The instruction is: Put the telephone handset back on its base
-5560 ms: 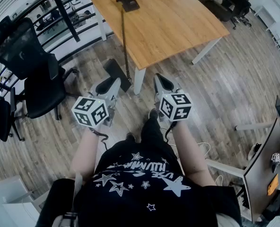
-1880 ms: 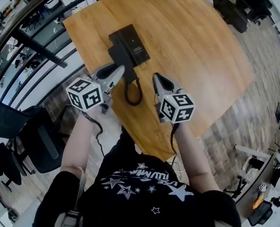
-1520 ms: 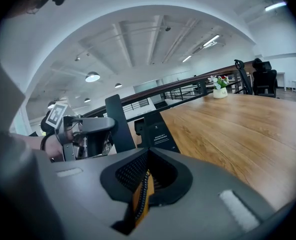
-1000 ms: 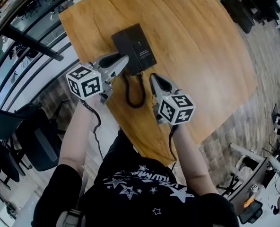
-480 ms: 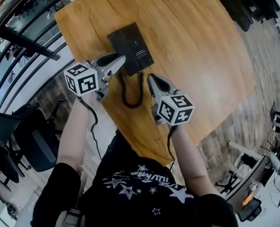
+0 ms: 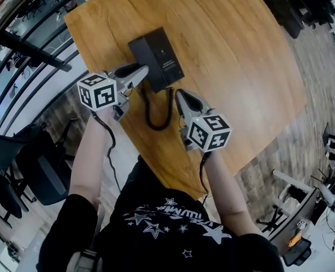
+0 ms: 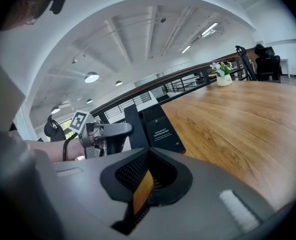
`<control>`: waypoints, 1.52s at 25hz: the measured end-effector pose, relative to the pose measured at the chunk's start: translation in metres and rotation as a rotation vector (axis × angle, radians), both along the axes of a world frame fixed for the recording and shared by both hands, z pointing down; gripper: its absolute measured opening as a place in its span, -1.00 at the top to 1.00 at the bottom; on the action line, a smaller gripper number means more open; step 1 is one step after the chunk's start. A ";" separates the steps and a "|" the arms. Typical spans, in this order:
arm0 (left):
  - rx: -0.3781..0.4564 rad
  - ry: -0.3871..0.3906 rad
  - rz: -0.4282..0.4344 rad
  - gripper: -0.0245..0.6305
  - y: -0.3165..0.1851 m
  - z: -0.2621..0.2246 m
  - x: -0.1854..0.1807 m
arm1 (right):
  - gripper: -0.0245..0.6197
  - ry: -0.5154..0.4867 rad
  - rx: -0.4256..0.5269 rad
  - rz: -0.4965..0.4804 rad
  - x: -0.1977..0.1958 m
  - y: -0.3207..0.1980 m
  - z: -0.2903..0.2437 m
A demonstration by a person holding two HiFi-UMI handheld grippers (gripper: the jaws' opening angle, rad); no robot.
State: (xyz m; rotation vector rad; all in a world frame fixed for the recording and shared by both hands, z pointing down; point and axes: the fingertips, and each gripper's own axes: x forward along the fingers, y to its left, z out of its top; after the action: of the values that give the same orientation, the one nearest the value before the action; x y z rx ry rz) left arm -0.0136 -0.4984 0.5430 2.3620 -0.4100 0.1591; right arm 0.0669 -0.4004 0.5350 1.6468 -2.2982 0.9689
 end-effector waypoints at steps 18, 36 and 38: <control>-0.157 -0.080 -0.009 0.58 -0.013 0.021 -0.002 | 0.93 -0.011 -0.001 -0.001 -0.007 0.000 0.001; -0.116 -0.075 -0.116 0.30 -0.003 0.007 -0.019 | 0.93 -0.019 0.041 -0.017 -0.013 0.009 -0.014; -0.092 -0.077 -0.147 0.30 0.004 0.000 -0.025 | 0.93 -0.021 0.057 -0.029 -0.017 0.013 -0.018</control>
State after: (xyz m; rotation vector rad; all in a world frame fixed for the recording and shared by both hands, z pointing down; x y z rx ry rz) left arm -0.0388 -0.4944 0.5433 2.2315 -0.5985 0.1966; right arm 0.0499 -0.3872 0.5173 1.6272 -2.3783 0.9275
